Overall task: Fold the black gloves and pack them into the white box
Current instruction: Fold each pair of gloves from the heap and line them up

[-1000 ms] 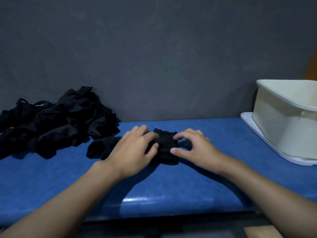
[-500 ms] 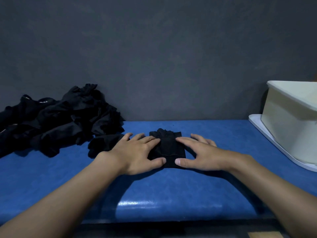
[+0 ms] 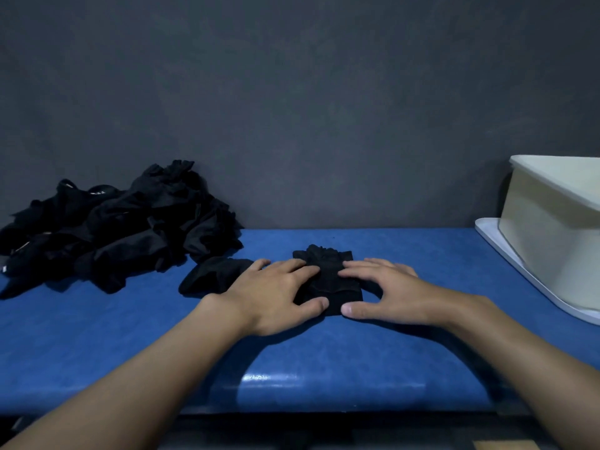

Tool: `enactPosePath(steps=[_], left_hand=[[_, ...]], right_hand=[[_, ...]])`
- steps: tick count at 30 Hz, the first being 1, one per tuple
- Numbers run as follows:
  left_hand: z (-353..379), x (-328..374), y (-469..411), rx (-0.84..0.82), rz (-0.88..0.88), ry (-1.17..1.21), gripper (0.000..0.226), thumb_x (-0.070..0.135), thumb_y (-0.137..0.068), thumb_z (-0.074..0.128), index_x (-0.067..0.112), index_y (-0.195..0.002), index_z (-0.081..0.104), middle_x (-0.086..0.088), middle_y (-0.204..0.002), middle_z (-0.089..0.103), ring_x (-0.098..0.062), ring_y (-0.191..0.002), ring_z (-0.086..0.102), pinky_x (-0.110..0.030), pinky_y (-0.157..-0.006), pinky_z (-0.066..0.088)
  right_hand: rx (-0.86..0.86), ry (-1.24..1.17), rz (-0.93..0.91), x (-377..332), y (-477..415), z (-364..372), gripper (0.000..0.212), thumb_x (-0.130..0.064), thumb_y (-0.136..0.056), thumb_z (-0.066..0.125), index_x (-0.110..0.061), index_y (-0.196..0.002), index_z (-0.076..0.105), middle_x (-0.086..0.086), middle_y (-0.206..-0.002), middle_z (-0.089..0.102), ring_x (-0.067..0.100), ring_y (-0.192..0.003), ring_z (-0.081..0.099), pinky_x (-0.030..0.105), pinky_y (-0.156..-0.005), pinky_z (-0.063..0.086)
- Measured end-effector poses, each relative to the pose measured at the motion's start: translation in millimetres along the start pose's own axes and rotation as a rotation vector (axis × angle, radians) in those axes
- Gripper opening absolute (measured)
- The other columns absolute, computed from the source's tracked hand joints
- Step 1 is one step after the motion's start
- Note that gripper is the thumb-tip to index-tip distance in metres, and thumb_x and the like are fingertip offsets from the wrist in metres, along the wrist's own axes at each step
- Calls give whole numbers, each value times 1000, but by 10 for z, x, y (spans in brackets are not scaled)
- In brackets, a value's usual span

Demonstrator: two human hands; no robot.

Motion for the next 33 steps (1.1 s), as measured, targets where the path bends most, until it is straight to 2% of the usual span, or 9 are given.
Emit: enactPosePath(steps=[7,10,14,17,20,23,25,29,33], left_hand=[[-81,88,16,89,30,0,71,74,-90,27,36,-150,33,10,-156,33,-13,-142,31,-45,-117,16],[-213,68,107,196,37,2,78,74,-81,14,35,-140,48,12,-143,48,-10,-135,39,-38,-115,22],[-392,-100,283,318,-12,10,70,66,-83,16,34,-131,56,17,-133,55,-8,-130,42,-31,-109,26],[-487,-325,469,361,-75,27,71,67,-78,18,35,-125,60,19,-129,56,-7,-129,43,-31,-107,26],[-546,-536,671,339,-116,18,67,68,-77,25,37,-125,60,21,-130,55,-4,-131,42,-31,-107,24],[-552,-676,844,275,-165,34,52,63,-84,53,39,-130,55,24,-133,51,-4,-130,42,-36,-108,26],[-518,-750,913,221,-173,54,52,56,-83,64,41,-131,53,23,-130,52,-4,-126,46,-39,-106,33],[-440,-873,992,186,-181,139,55,44,-78,74,40,-129,55,20,-121,58,-5,-115,55,-40,-97,47],[-397,-899,1032,241,-181,219,55,32,-78,75,43,-127,54,21,-118,66,-5,-104,60,-37,-91,51]], right_hand=[[78,32,33,50,130,-127,68,-67,-78,64,-44,-139,45,-29,-151,30,6,-147,8,38,-119,4],[156,-12,-30,-67,94,-144,63,-64,-79,65,-43,-136,49,-31,-145,37,5,-146,13,37,-119,8],[175,-26,-137,-324,-6,-75,65,-68,-73,56,-39,-132,54,-35,-129,43,6,-144,21,42,-119,14],[192,-58,-196,-513,-84,14,61,-64,-74,57,-40,-130,56,-32,-128,47,4,-143,23,42,-119,14],[201,-55,-236,-696,-143,88,51,-55,-83,63,-39,-131,54,-28,-134,48,2,-143,19,43,-120,9],[211,-41,-281,-874,-172,154,50,-53,-86,63,-39,-133,52,-27,-136,47,1,-145,15,43,-121,5],[208,-58,-288,-991,-183,186,52,-51,-86,63,-40,-135,49,-24,-139,46,0,-144,14,40,-122,3],[204,-18,-311,-1174,-206,246,58,-50,-83,67,-40,-137,47,-14,-137,47,2,-142,19,39,-121,1],[192,44,-338,-1244,-261,337,61,-52,-81,67,-40,-137,46,-20,-122,48,-2,-133,27,40,-120,0]])
Point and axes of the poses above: each hand's wrist, its own y-axis away from the middle knuckle, its own z-axis out of the palm, x = y × z, the point moved 3 cm from there along -y, towards the middle knuckle
